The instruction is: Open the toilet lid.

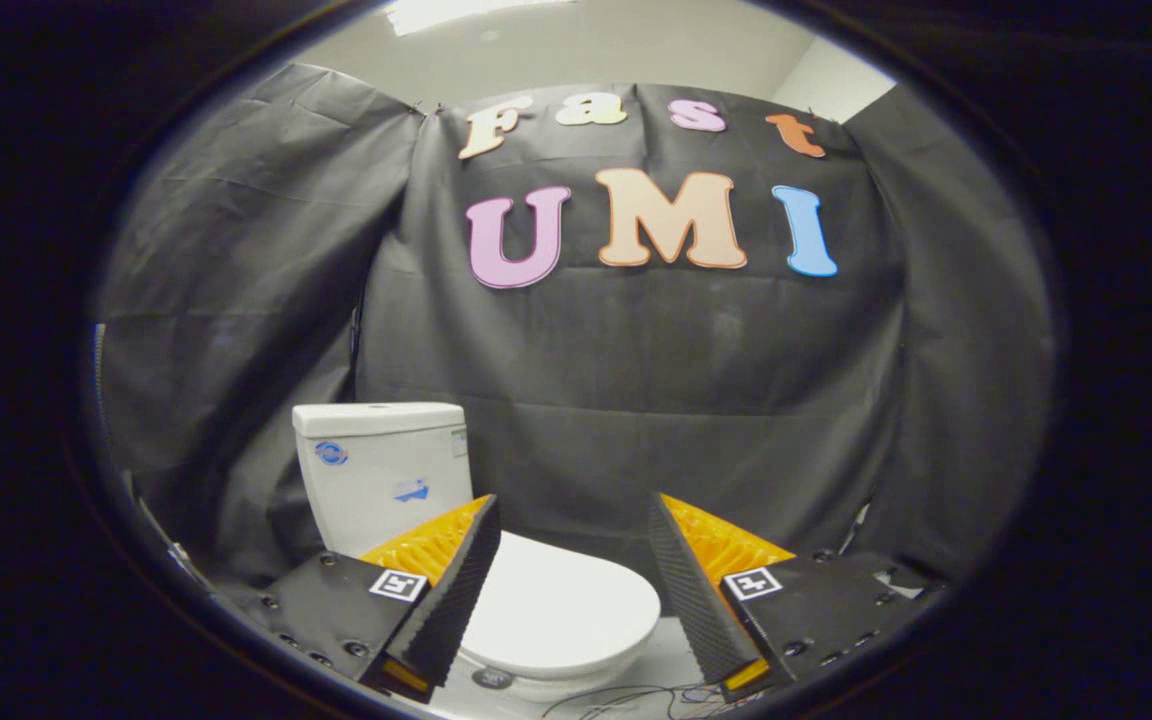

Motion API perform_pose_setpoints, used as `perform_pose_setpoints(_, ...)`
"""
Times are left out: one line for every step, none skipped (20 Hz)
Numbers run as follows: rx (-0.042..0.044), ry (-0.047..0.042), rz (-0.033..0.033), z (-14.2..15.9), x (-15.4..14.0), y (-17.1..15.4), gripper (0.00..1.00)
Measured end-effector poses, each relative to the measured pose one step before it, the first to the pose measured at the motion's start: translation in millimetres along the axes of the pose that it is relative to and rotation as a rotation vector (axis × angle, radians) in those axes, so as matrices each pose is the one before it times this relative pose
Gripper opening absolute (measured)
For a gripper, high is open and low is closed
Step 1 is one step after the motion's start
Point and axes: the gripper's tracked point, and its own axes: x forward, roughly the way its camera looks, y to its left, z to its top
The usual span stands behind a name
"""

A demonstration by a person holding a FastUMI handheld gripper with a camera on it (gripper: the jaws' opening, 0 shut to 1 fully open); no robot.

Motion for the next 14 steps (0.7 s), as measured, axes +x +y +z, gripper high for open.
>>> perform_pose_setpoints(0.00541, -0.02147, -0.02679, 4.03, 5.46, 3.92, 0.93)
perform_pose_setpoints(0.0091, -0.0311, -0.03106, 5.86, 3.16, 5.55, 0.93)
perform_pose_setpoints(0.01082, -0.03733, -0.03674, 6.61, 3.52, 5.59, 0.92)
perform_pose_setpoints(0.00511, -0.0348, -0.03968, 4.1, 4.57, 4.33, 0.92)
perform_pose_setpoints(0.00698, -0.02733, -0.03647, 4.7, 2.18, 5.01, 0.9)
perform_pose_setpoints(0.01522, -0.02223, -0.04867, 2.58, 1.46, 1.17, 0.87)
perform_pose_setpoints(0.02675, -0.00828, -0.05159, 2.23, 0.59, 0.48, 0.85)
perform_pose_setpoints(0.04282, -0.00263, -0.03173, -0.25, 0.54, 3.78, 0.83)
perform_pose_setpoints(0.03667, 0.00067, -0.02254, -1.06, -2.0, 4.81, 0.8)
perform_pose_setpoints(0.03924, 0.00667, -0.02755, -3.33, 0.58, 2.02, 0.78)
perform_pose_setpoints(0.0302, 0.00384, -0.02647, -4.64, -0.68, 0.26, 0.76)
perform_pose_setpoints(0.02688, 0.00369, -0.02249, -5.28, 0.79, 0.56, 0.73)
perform_pose_setpoints(0.0393, 0.00083, -0.00838, -4.57, -2.56, 2.42, 0.73)
perform_pose_setpoints(0.04434, -0.00059, 0.00608, -4.76, -1.06, 4.51, 0.72)
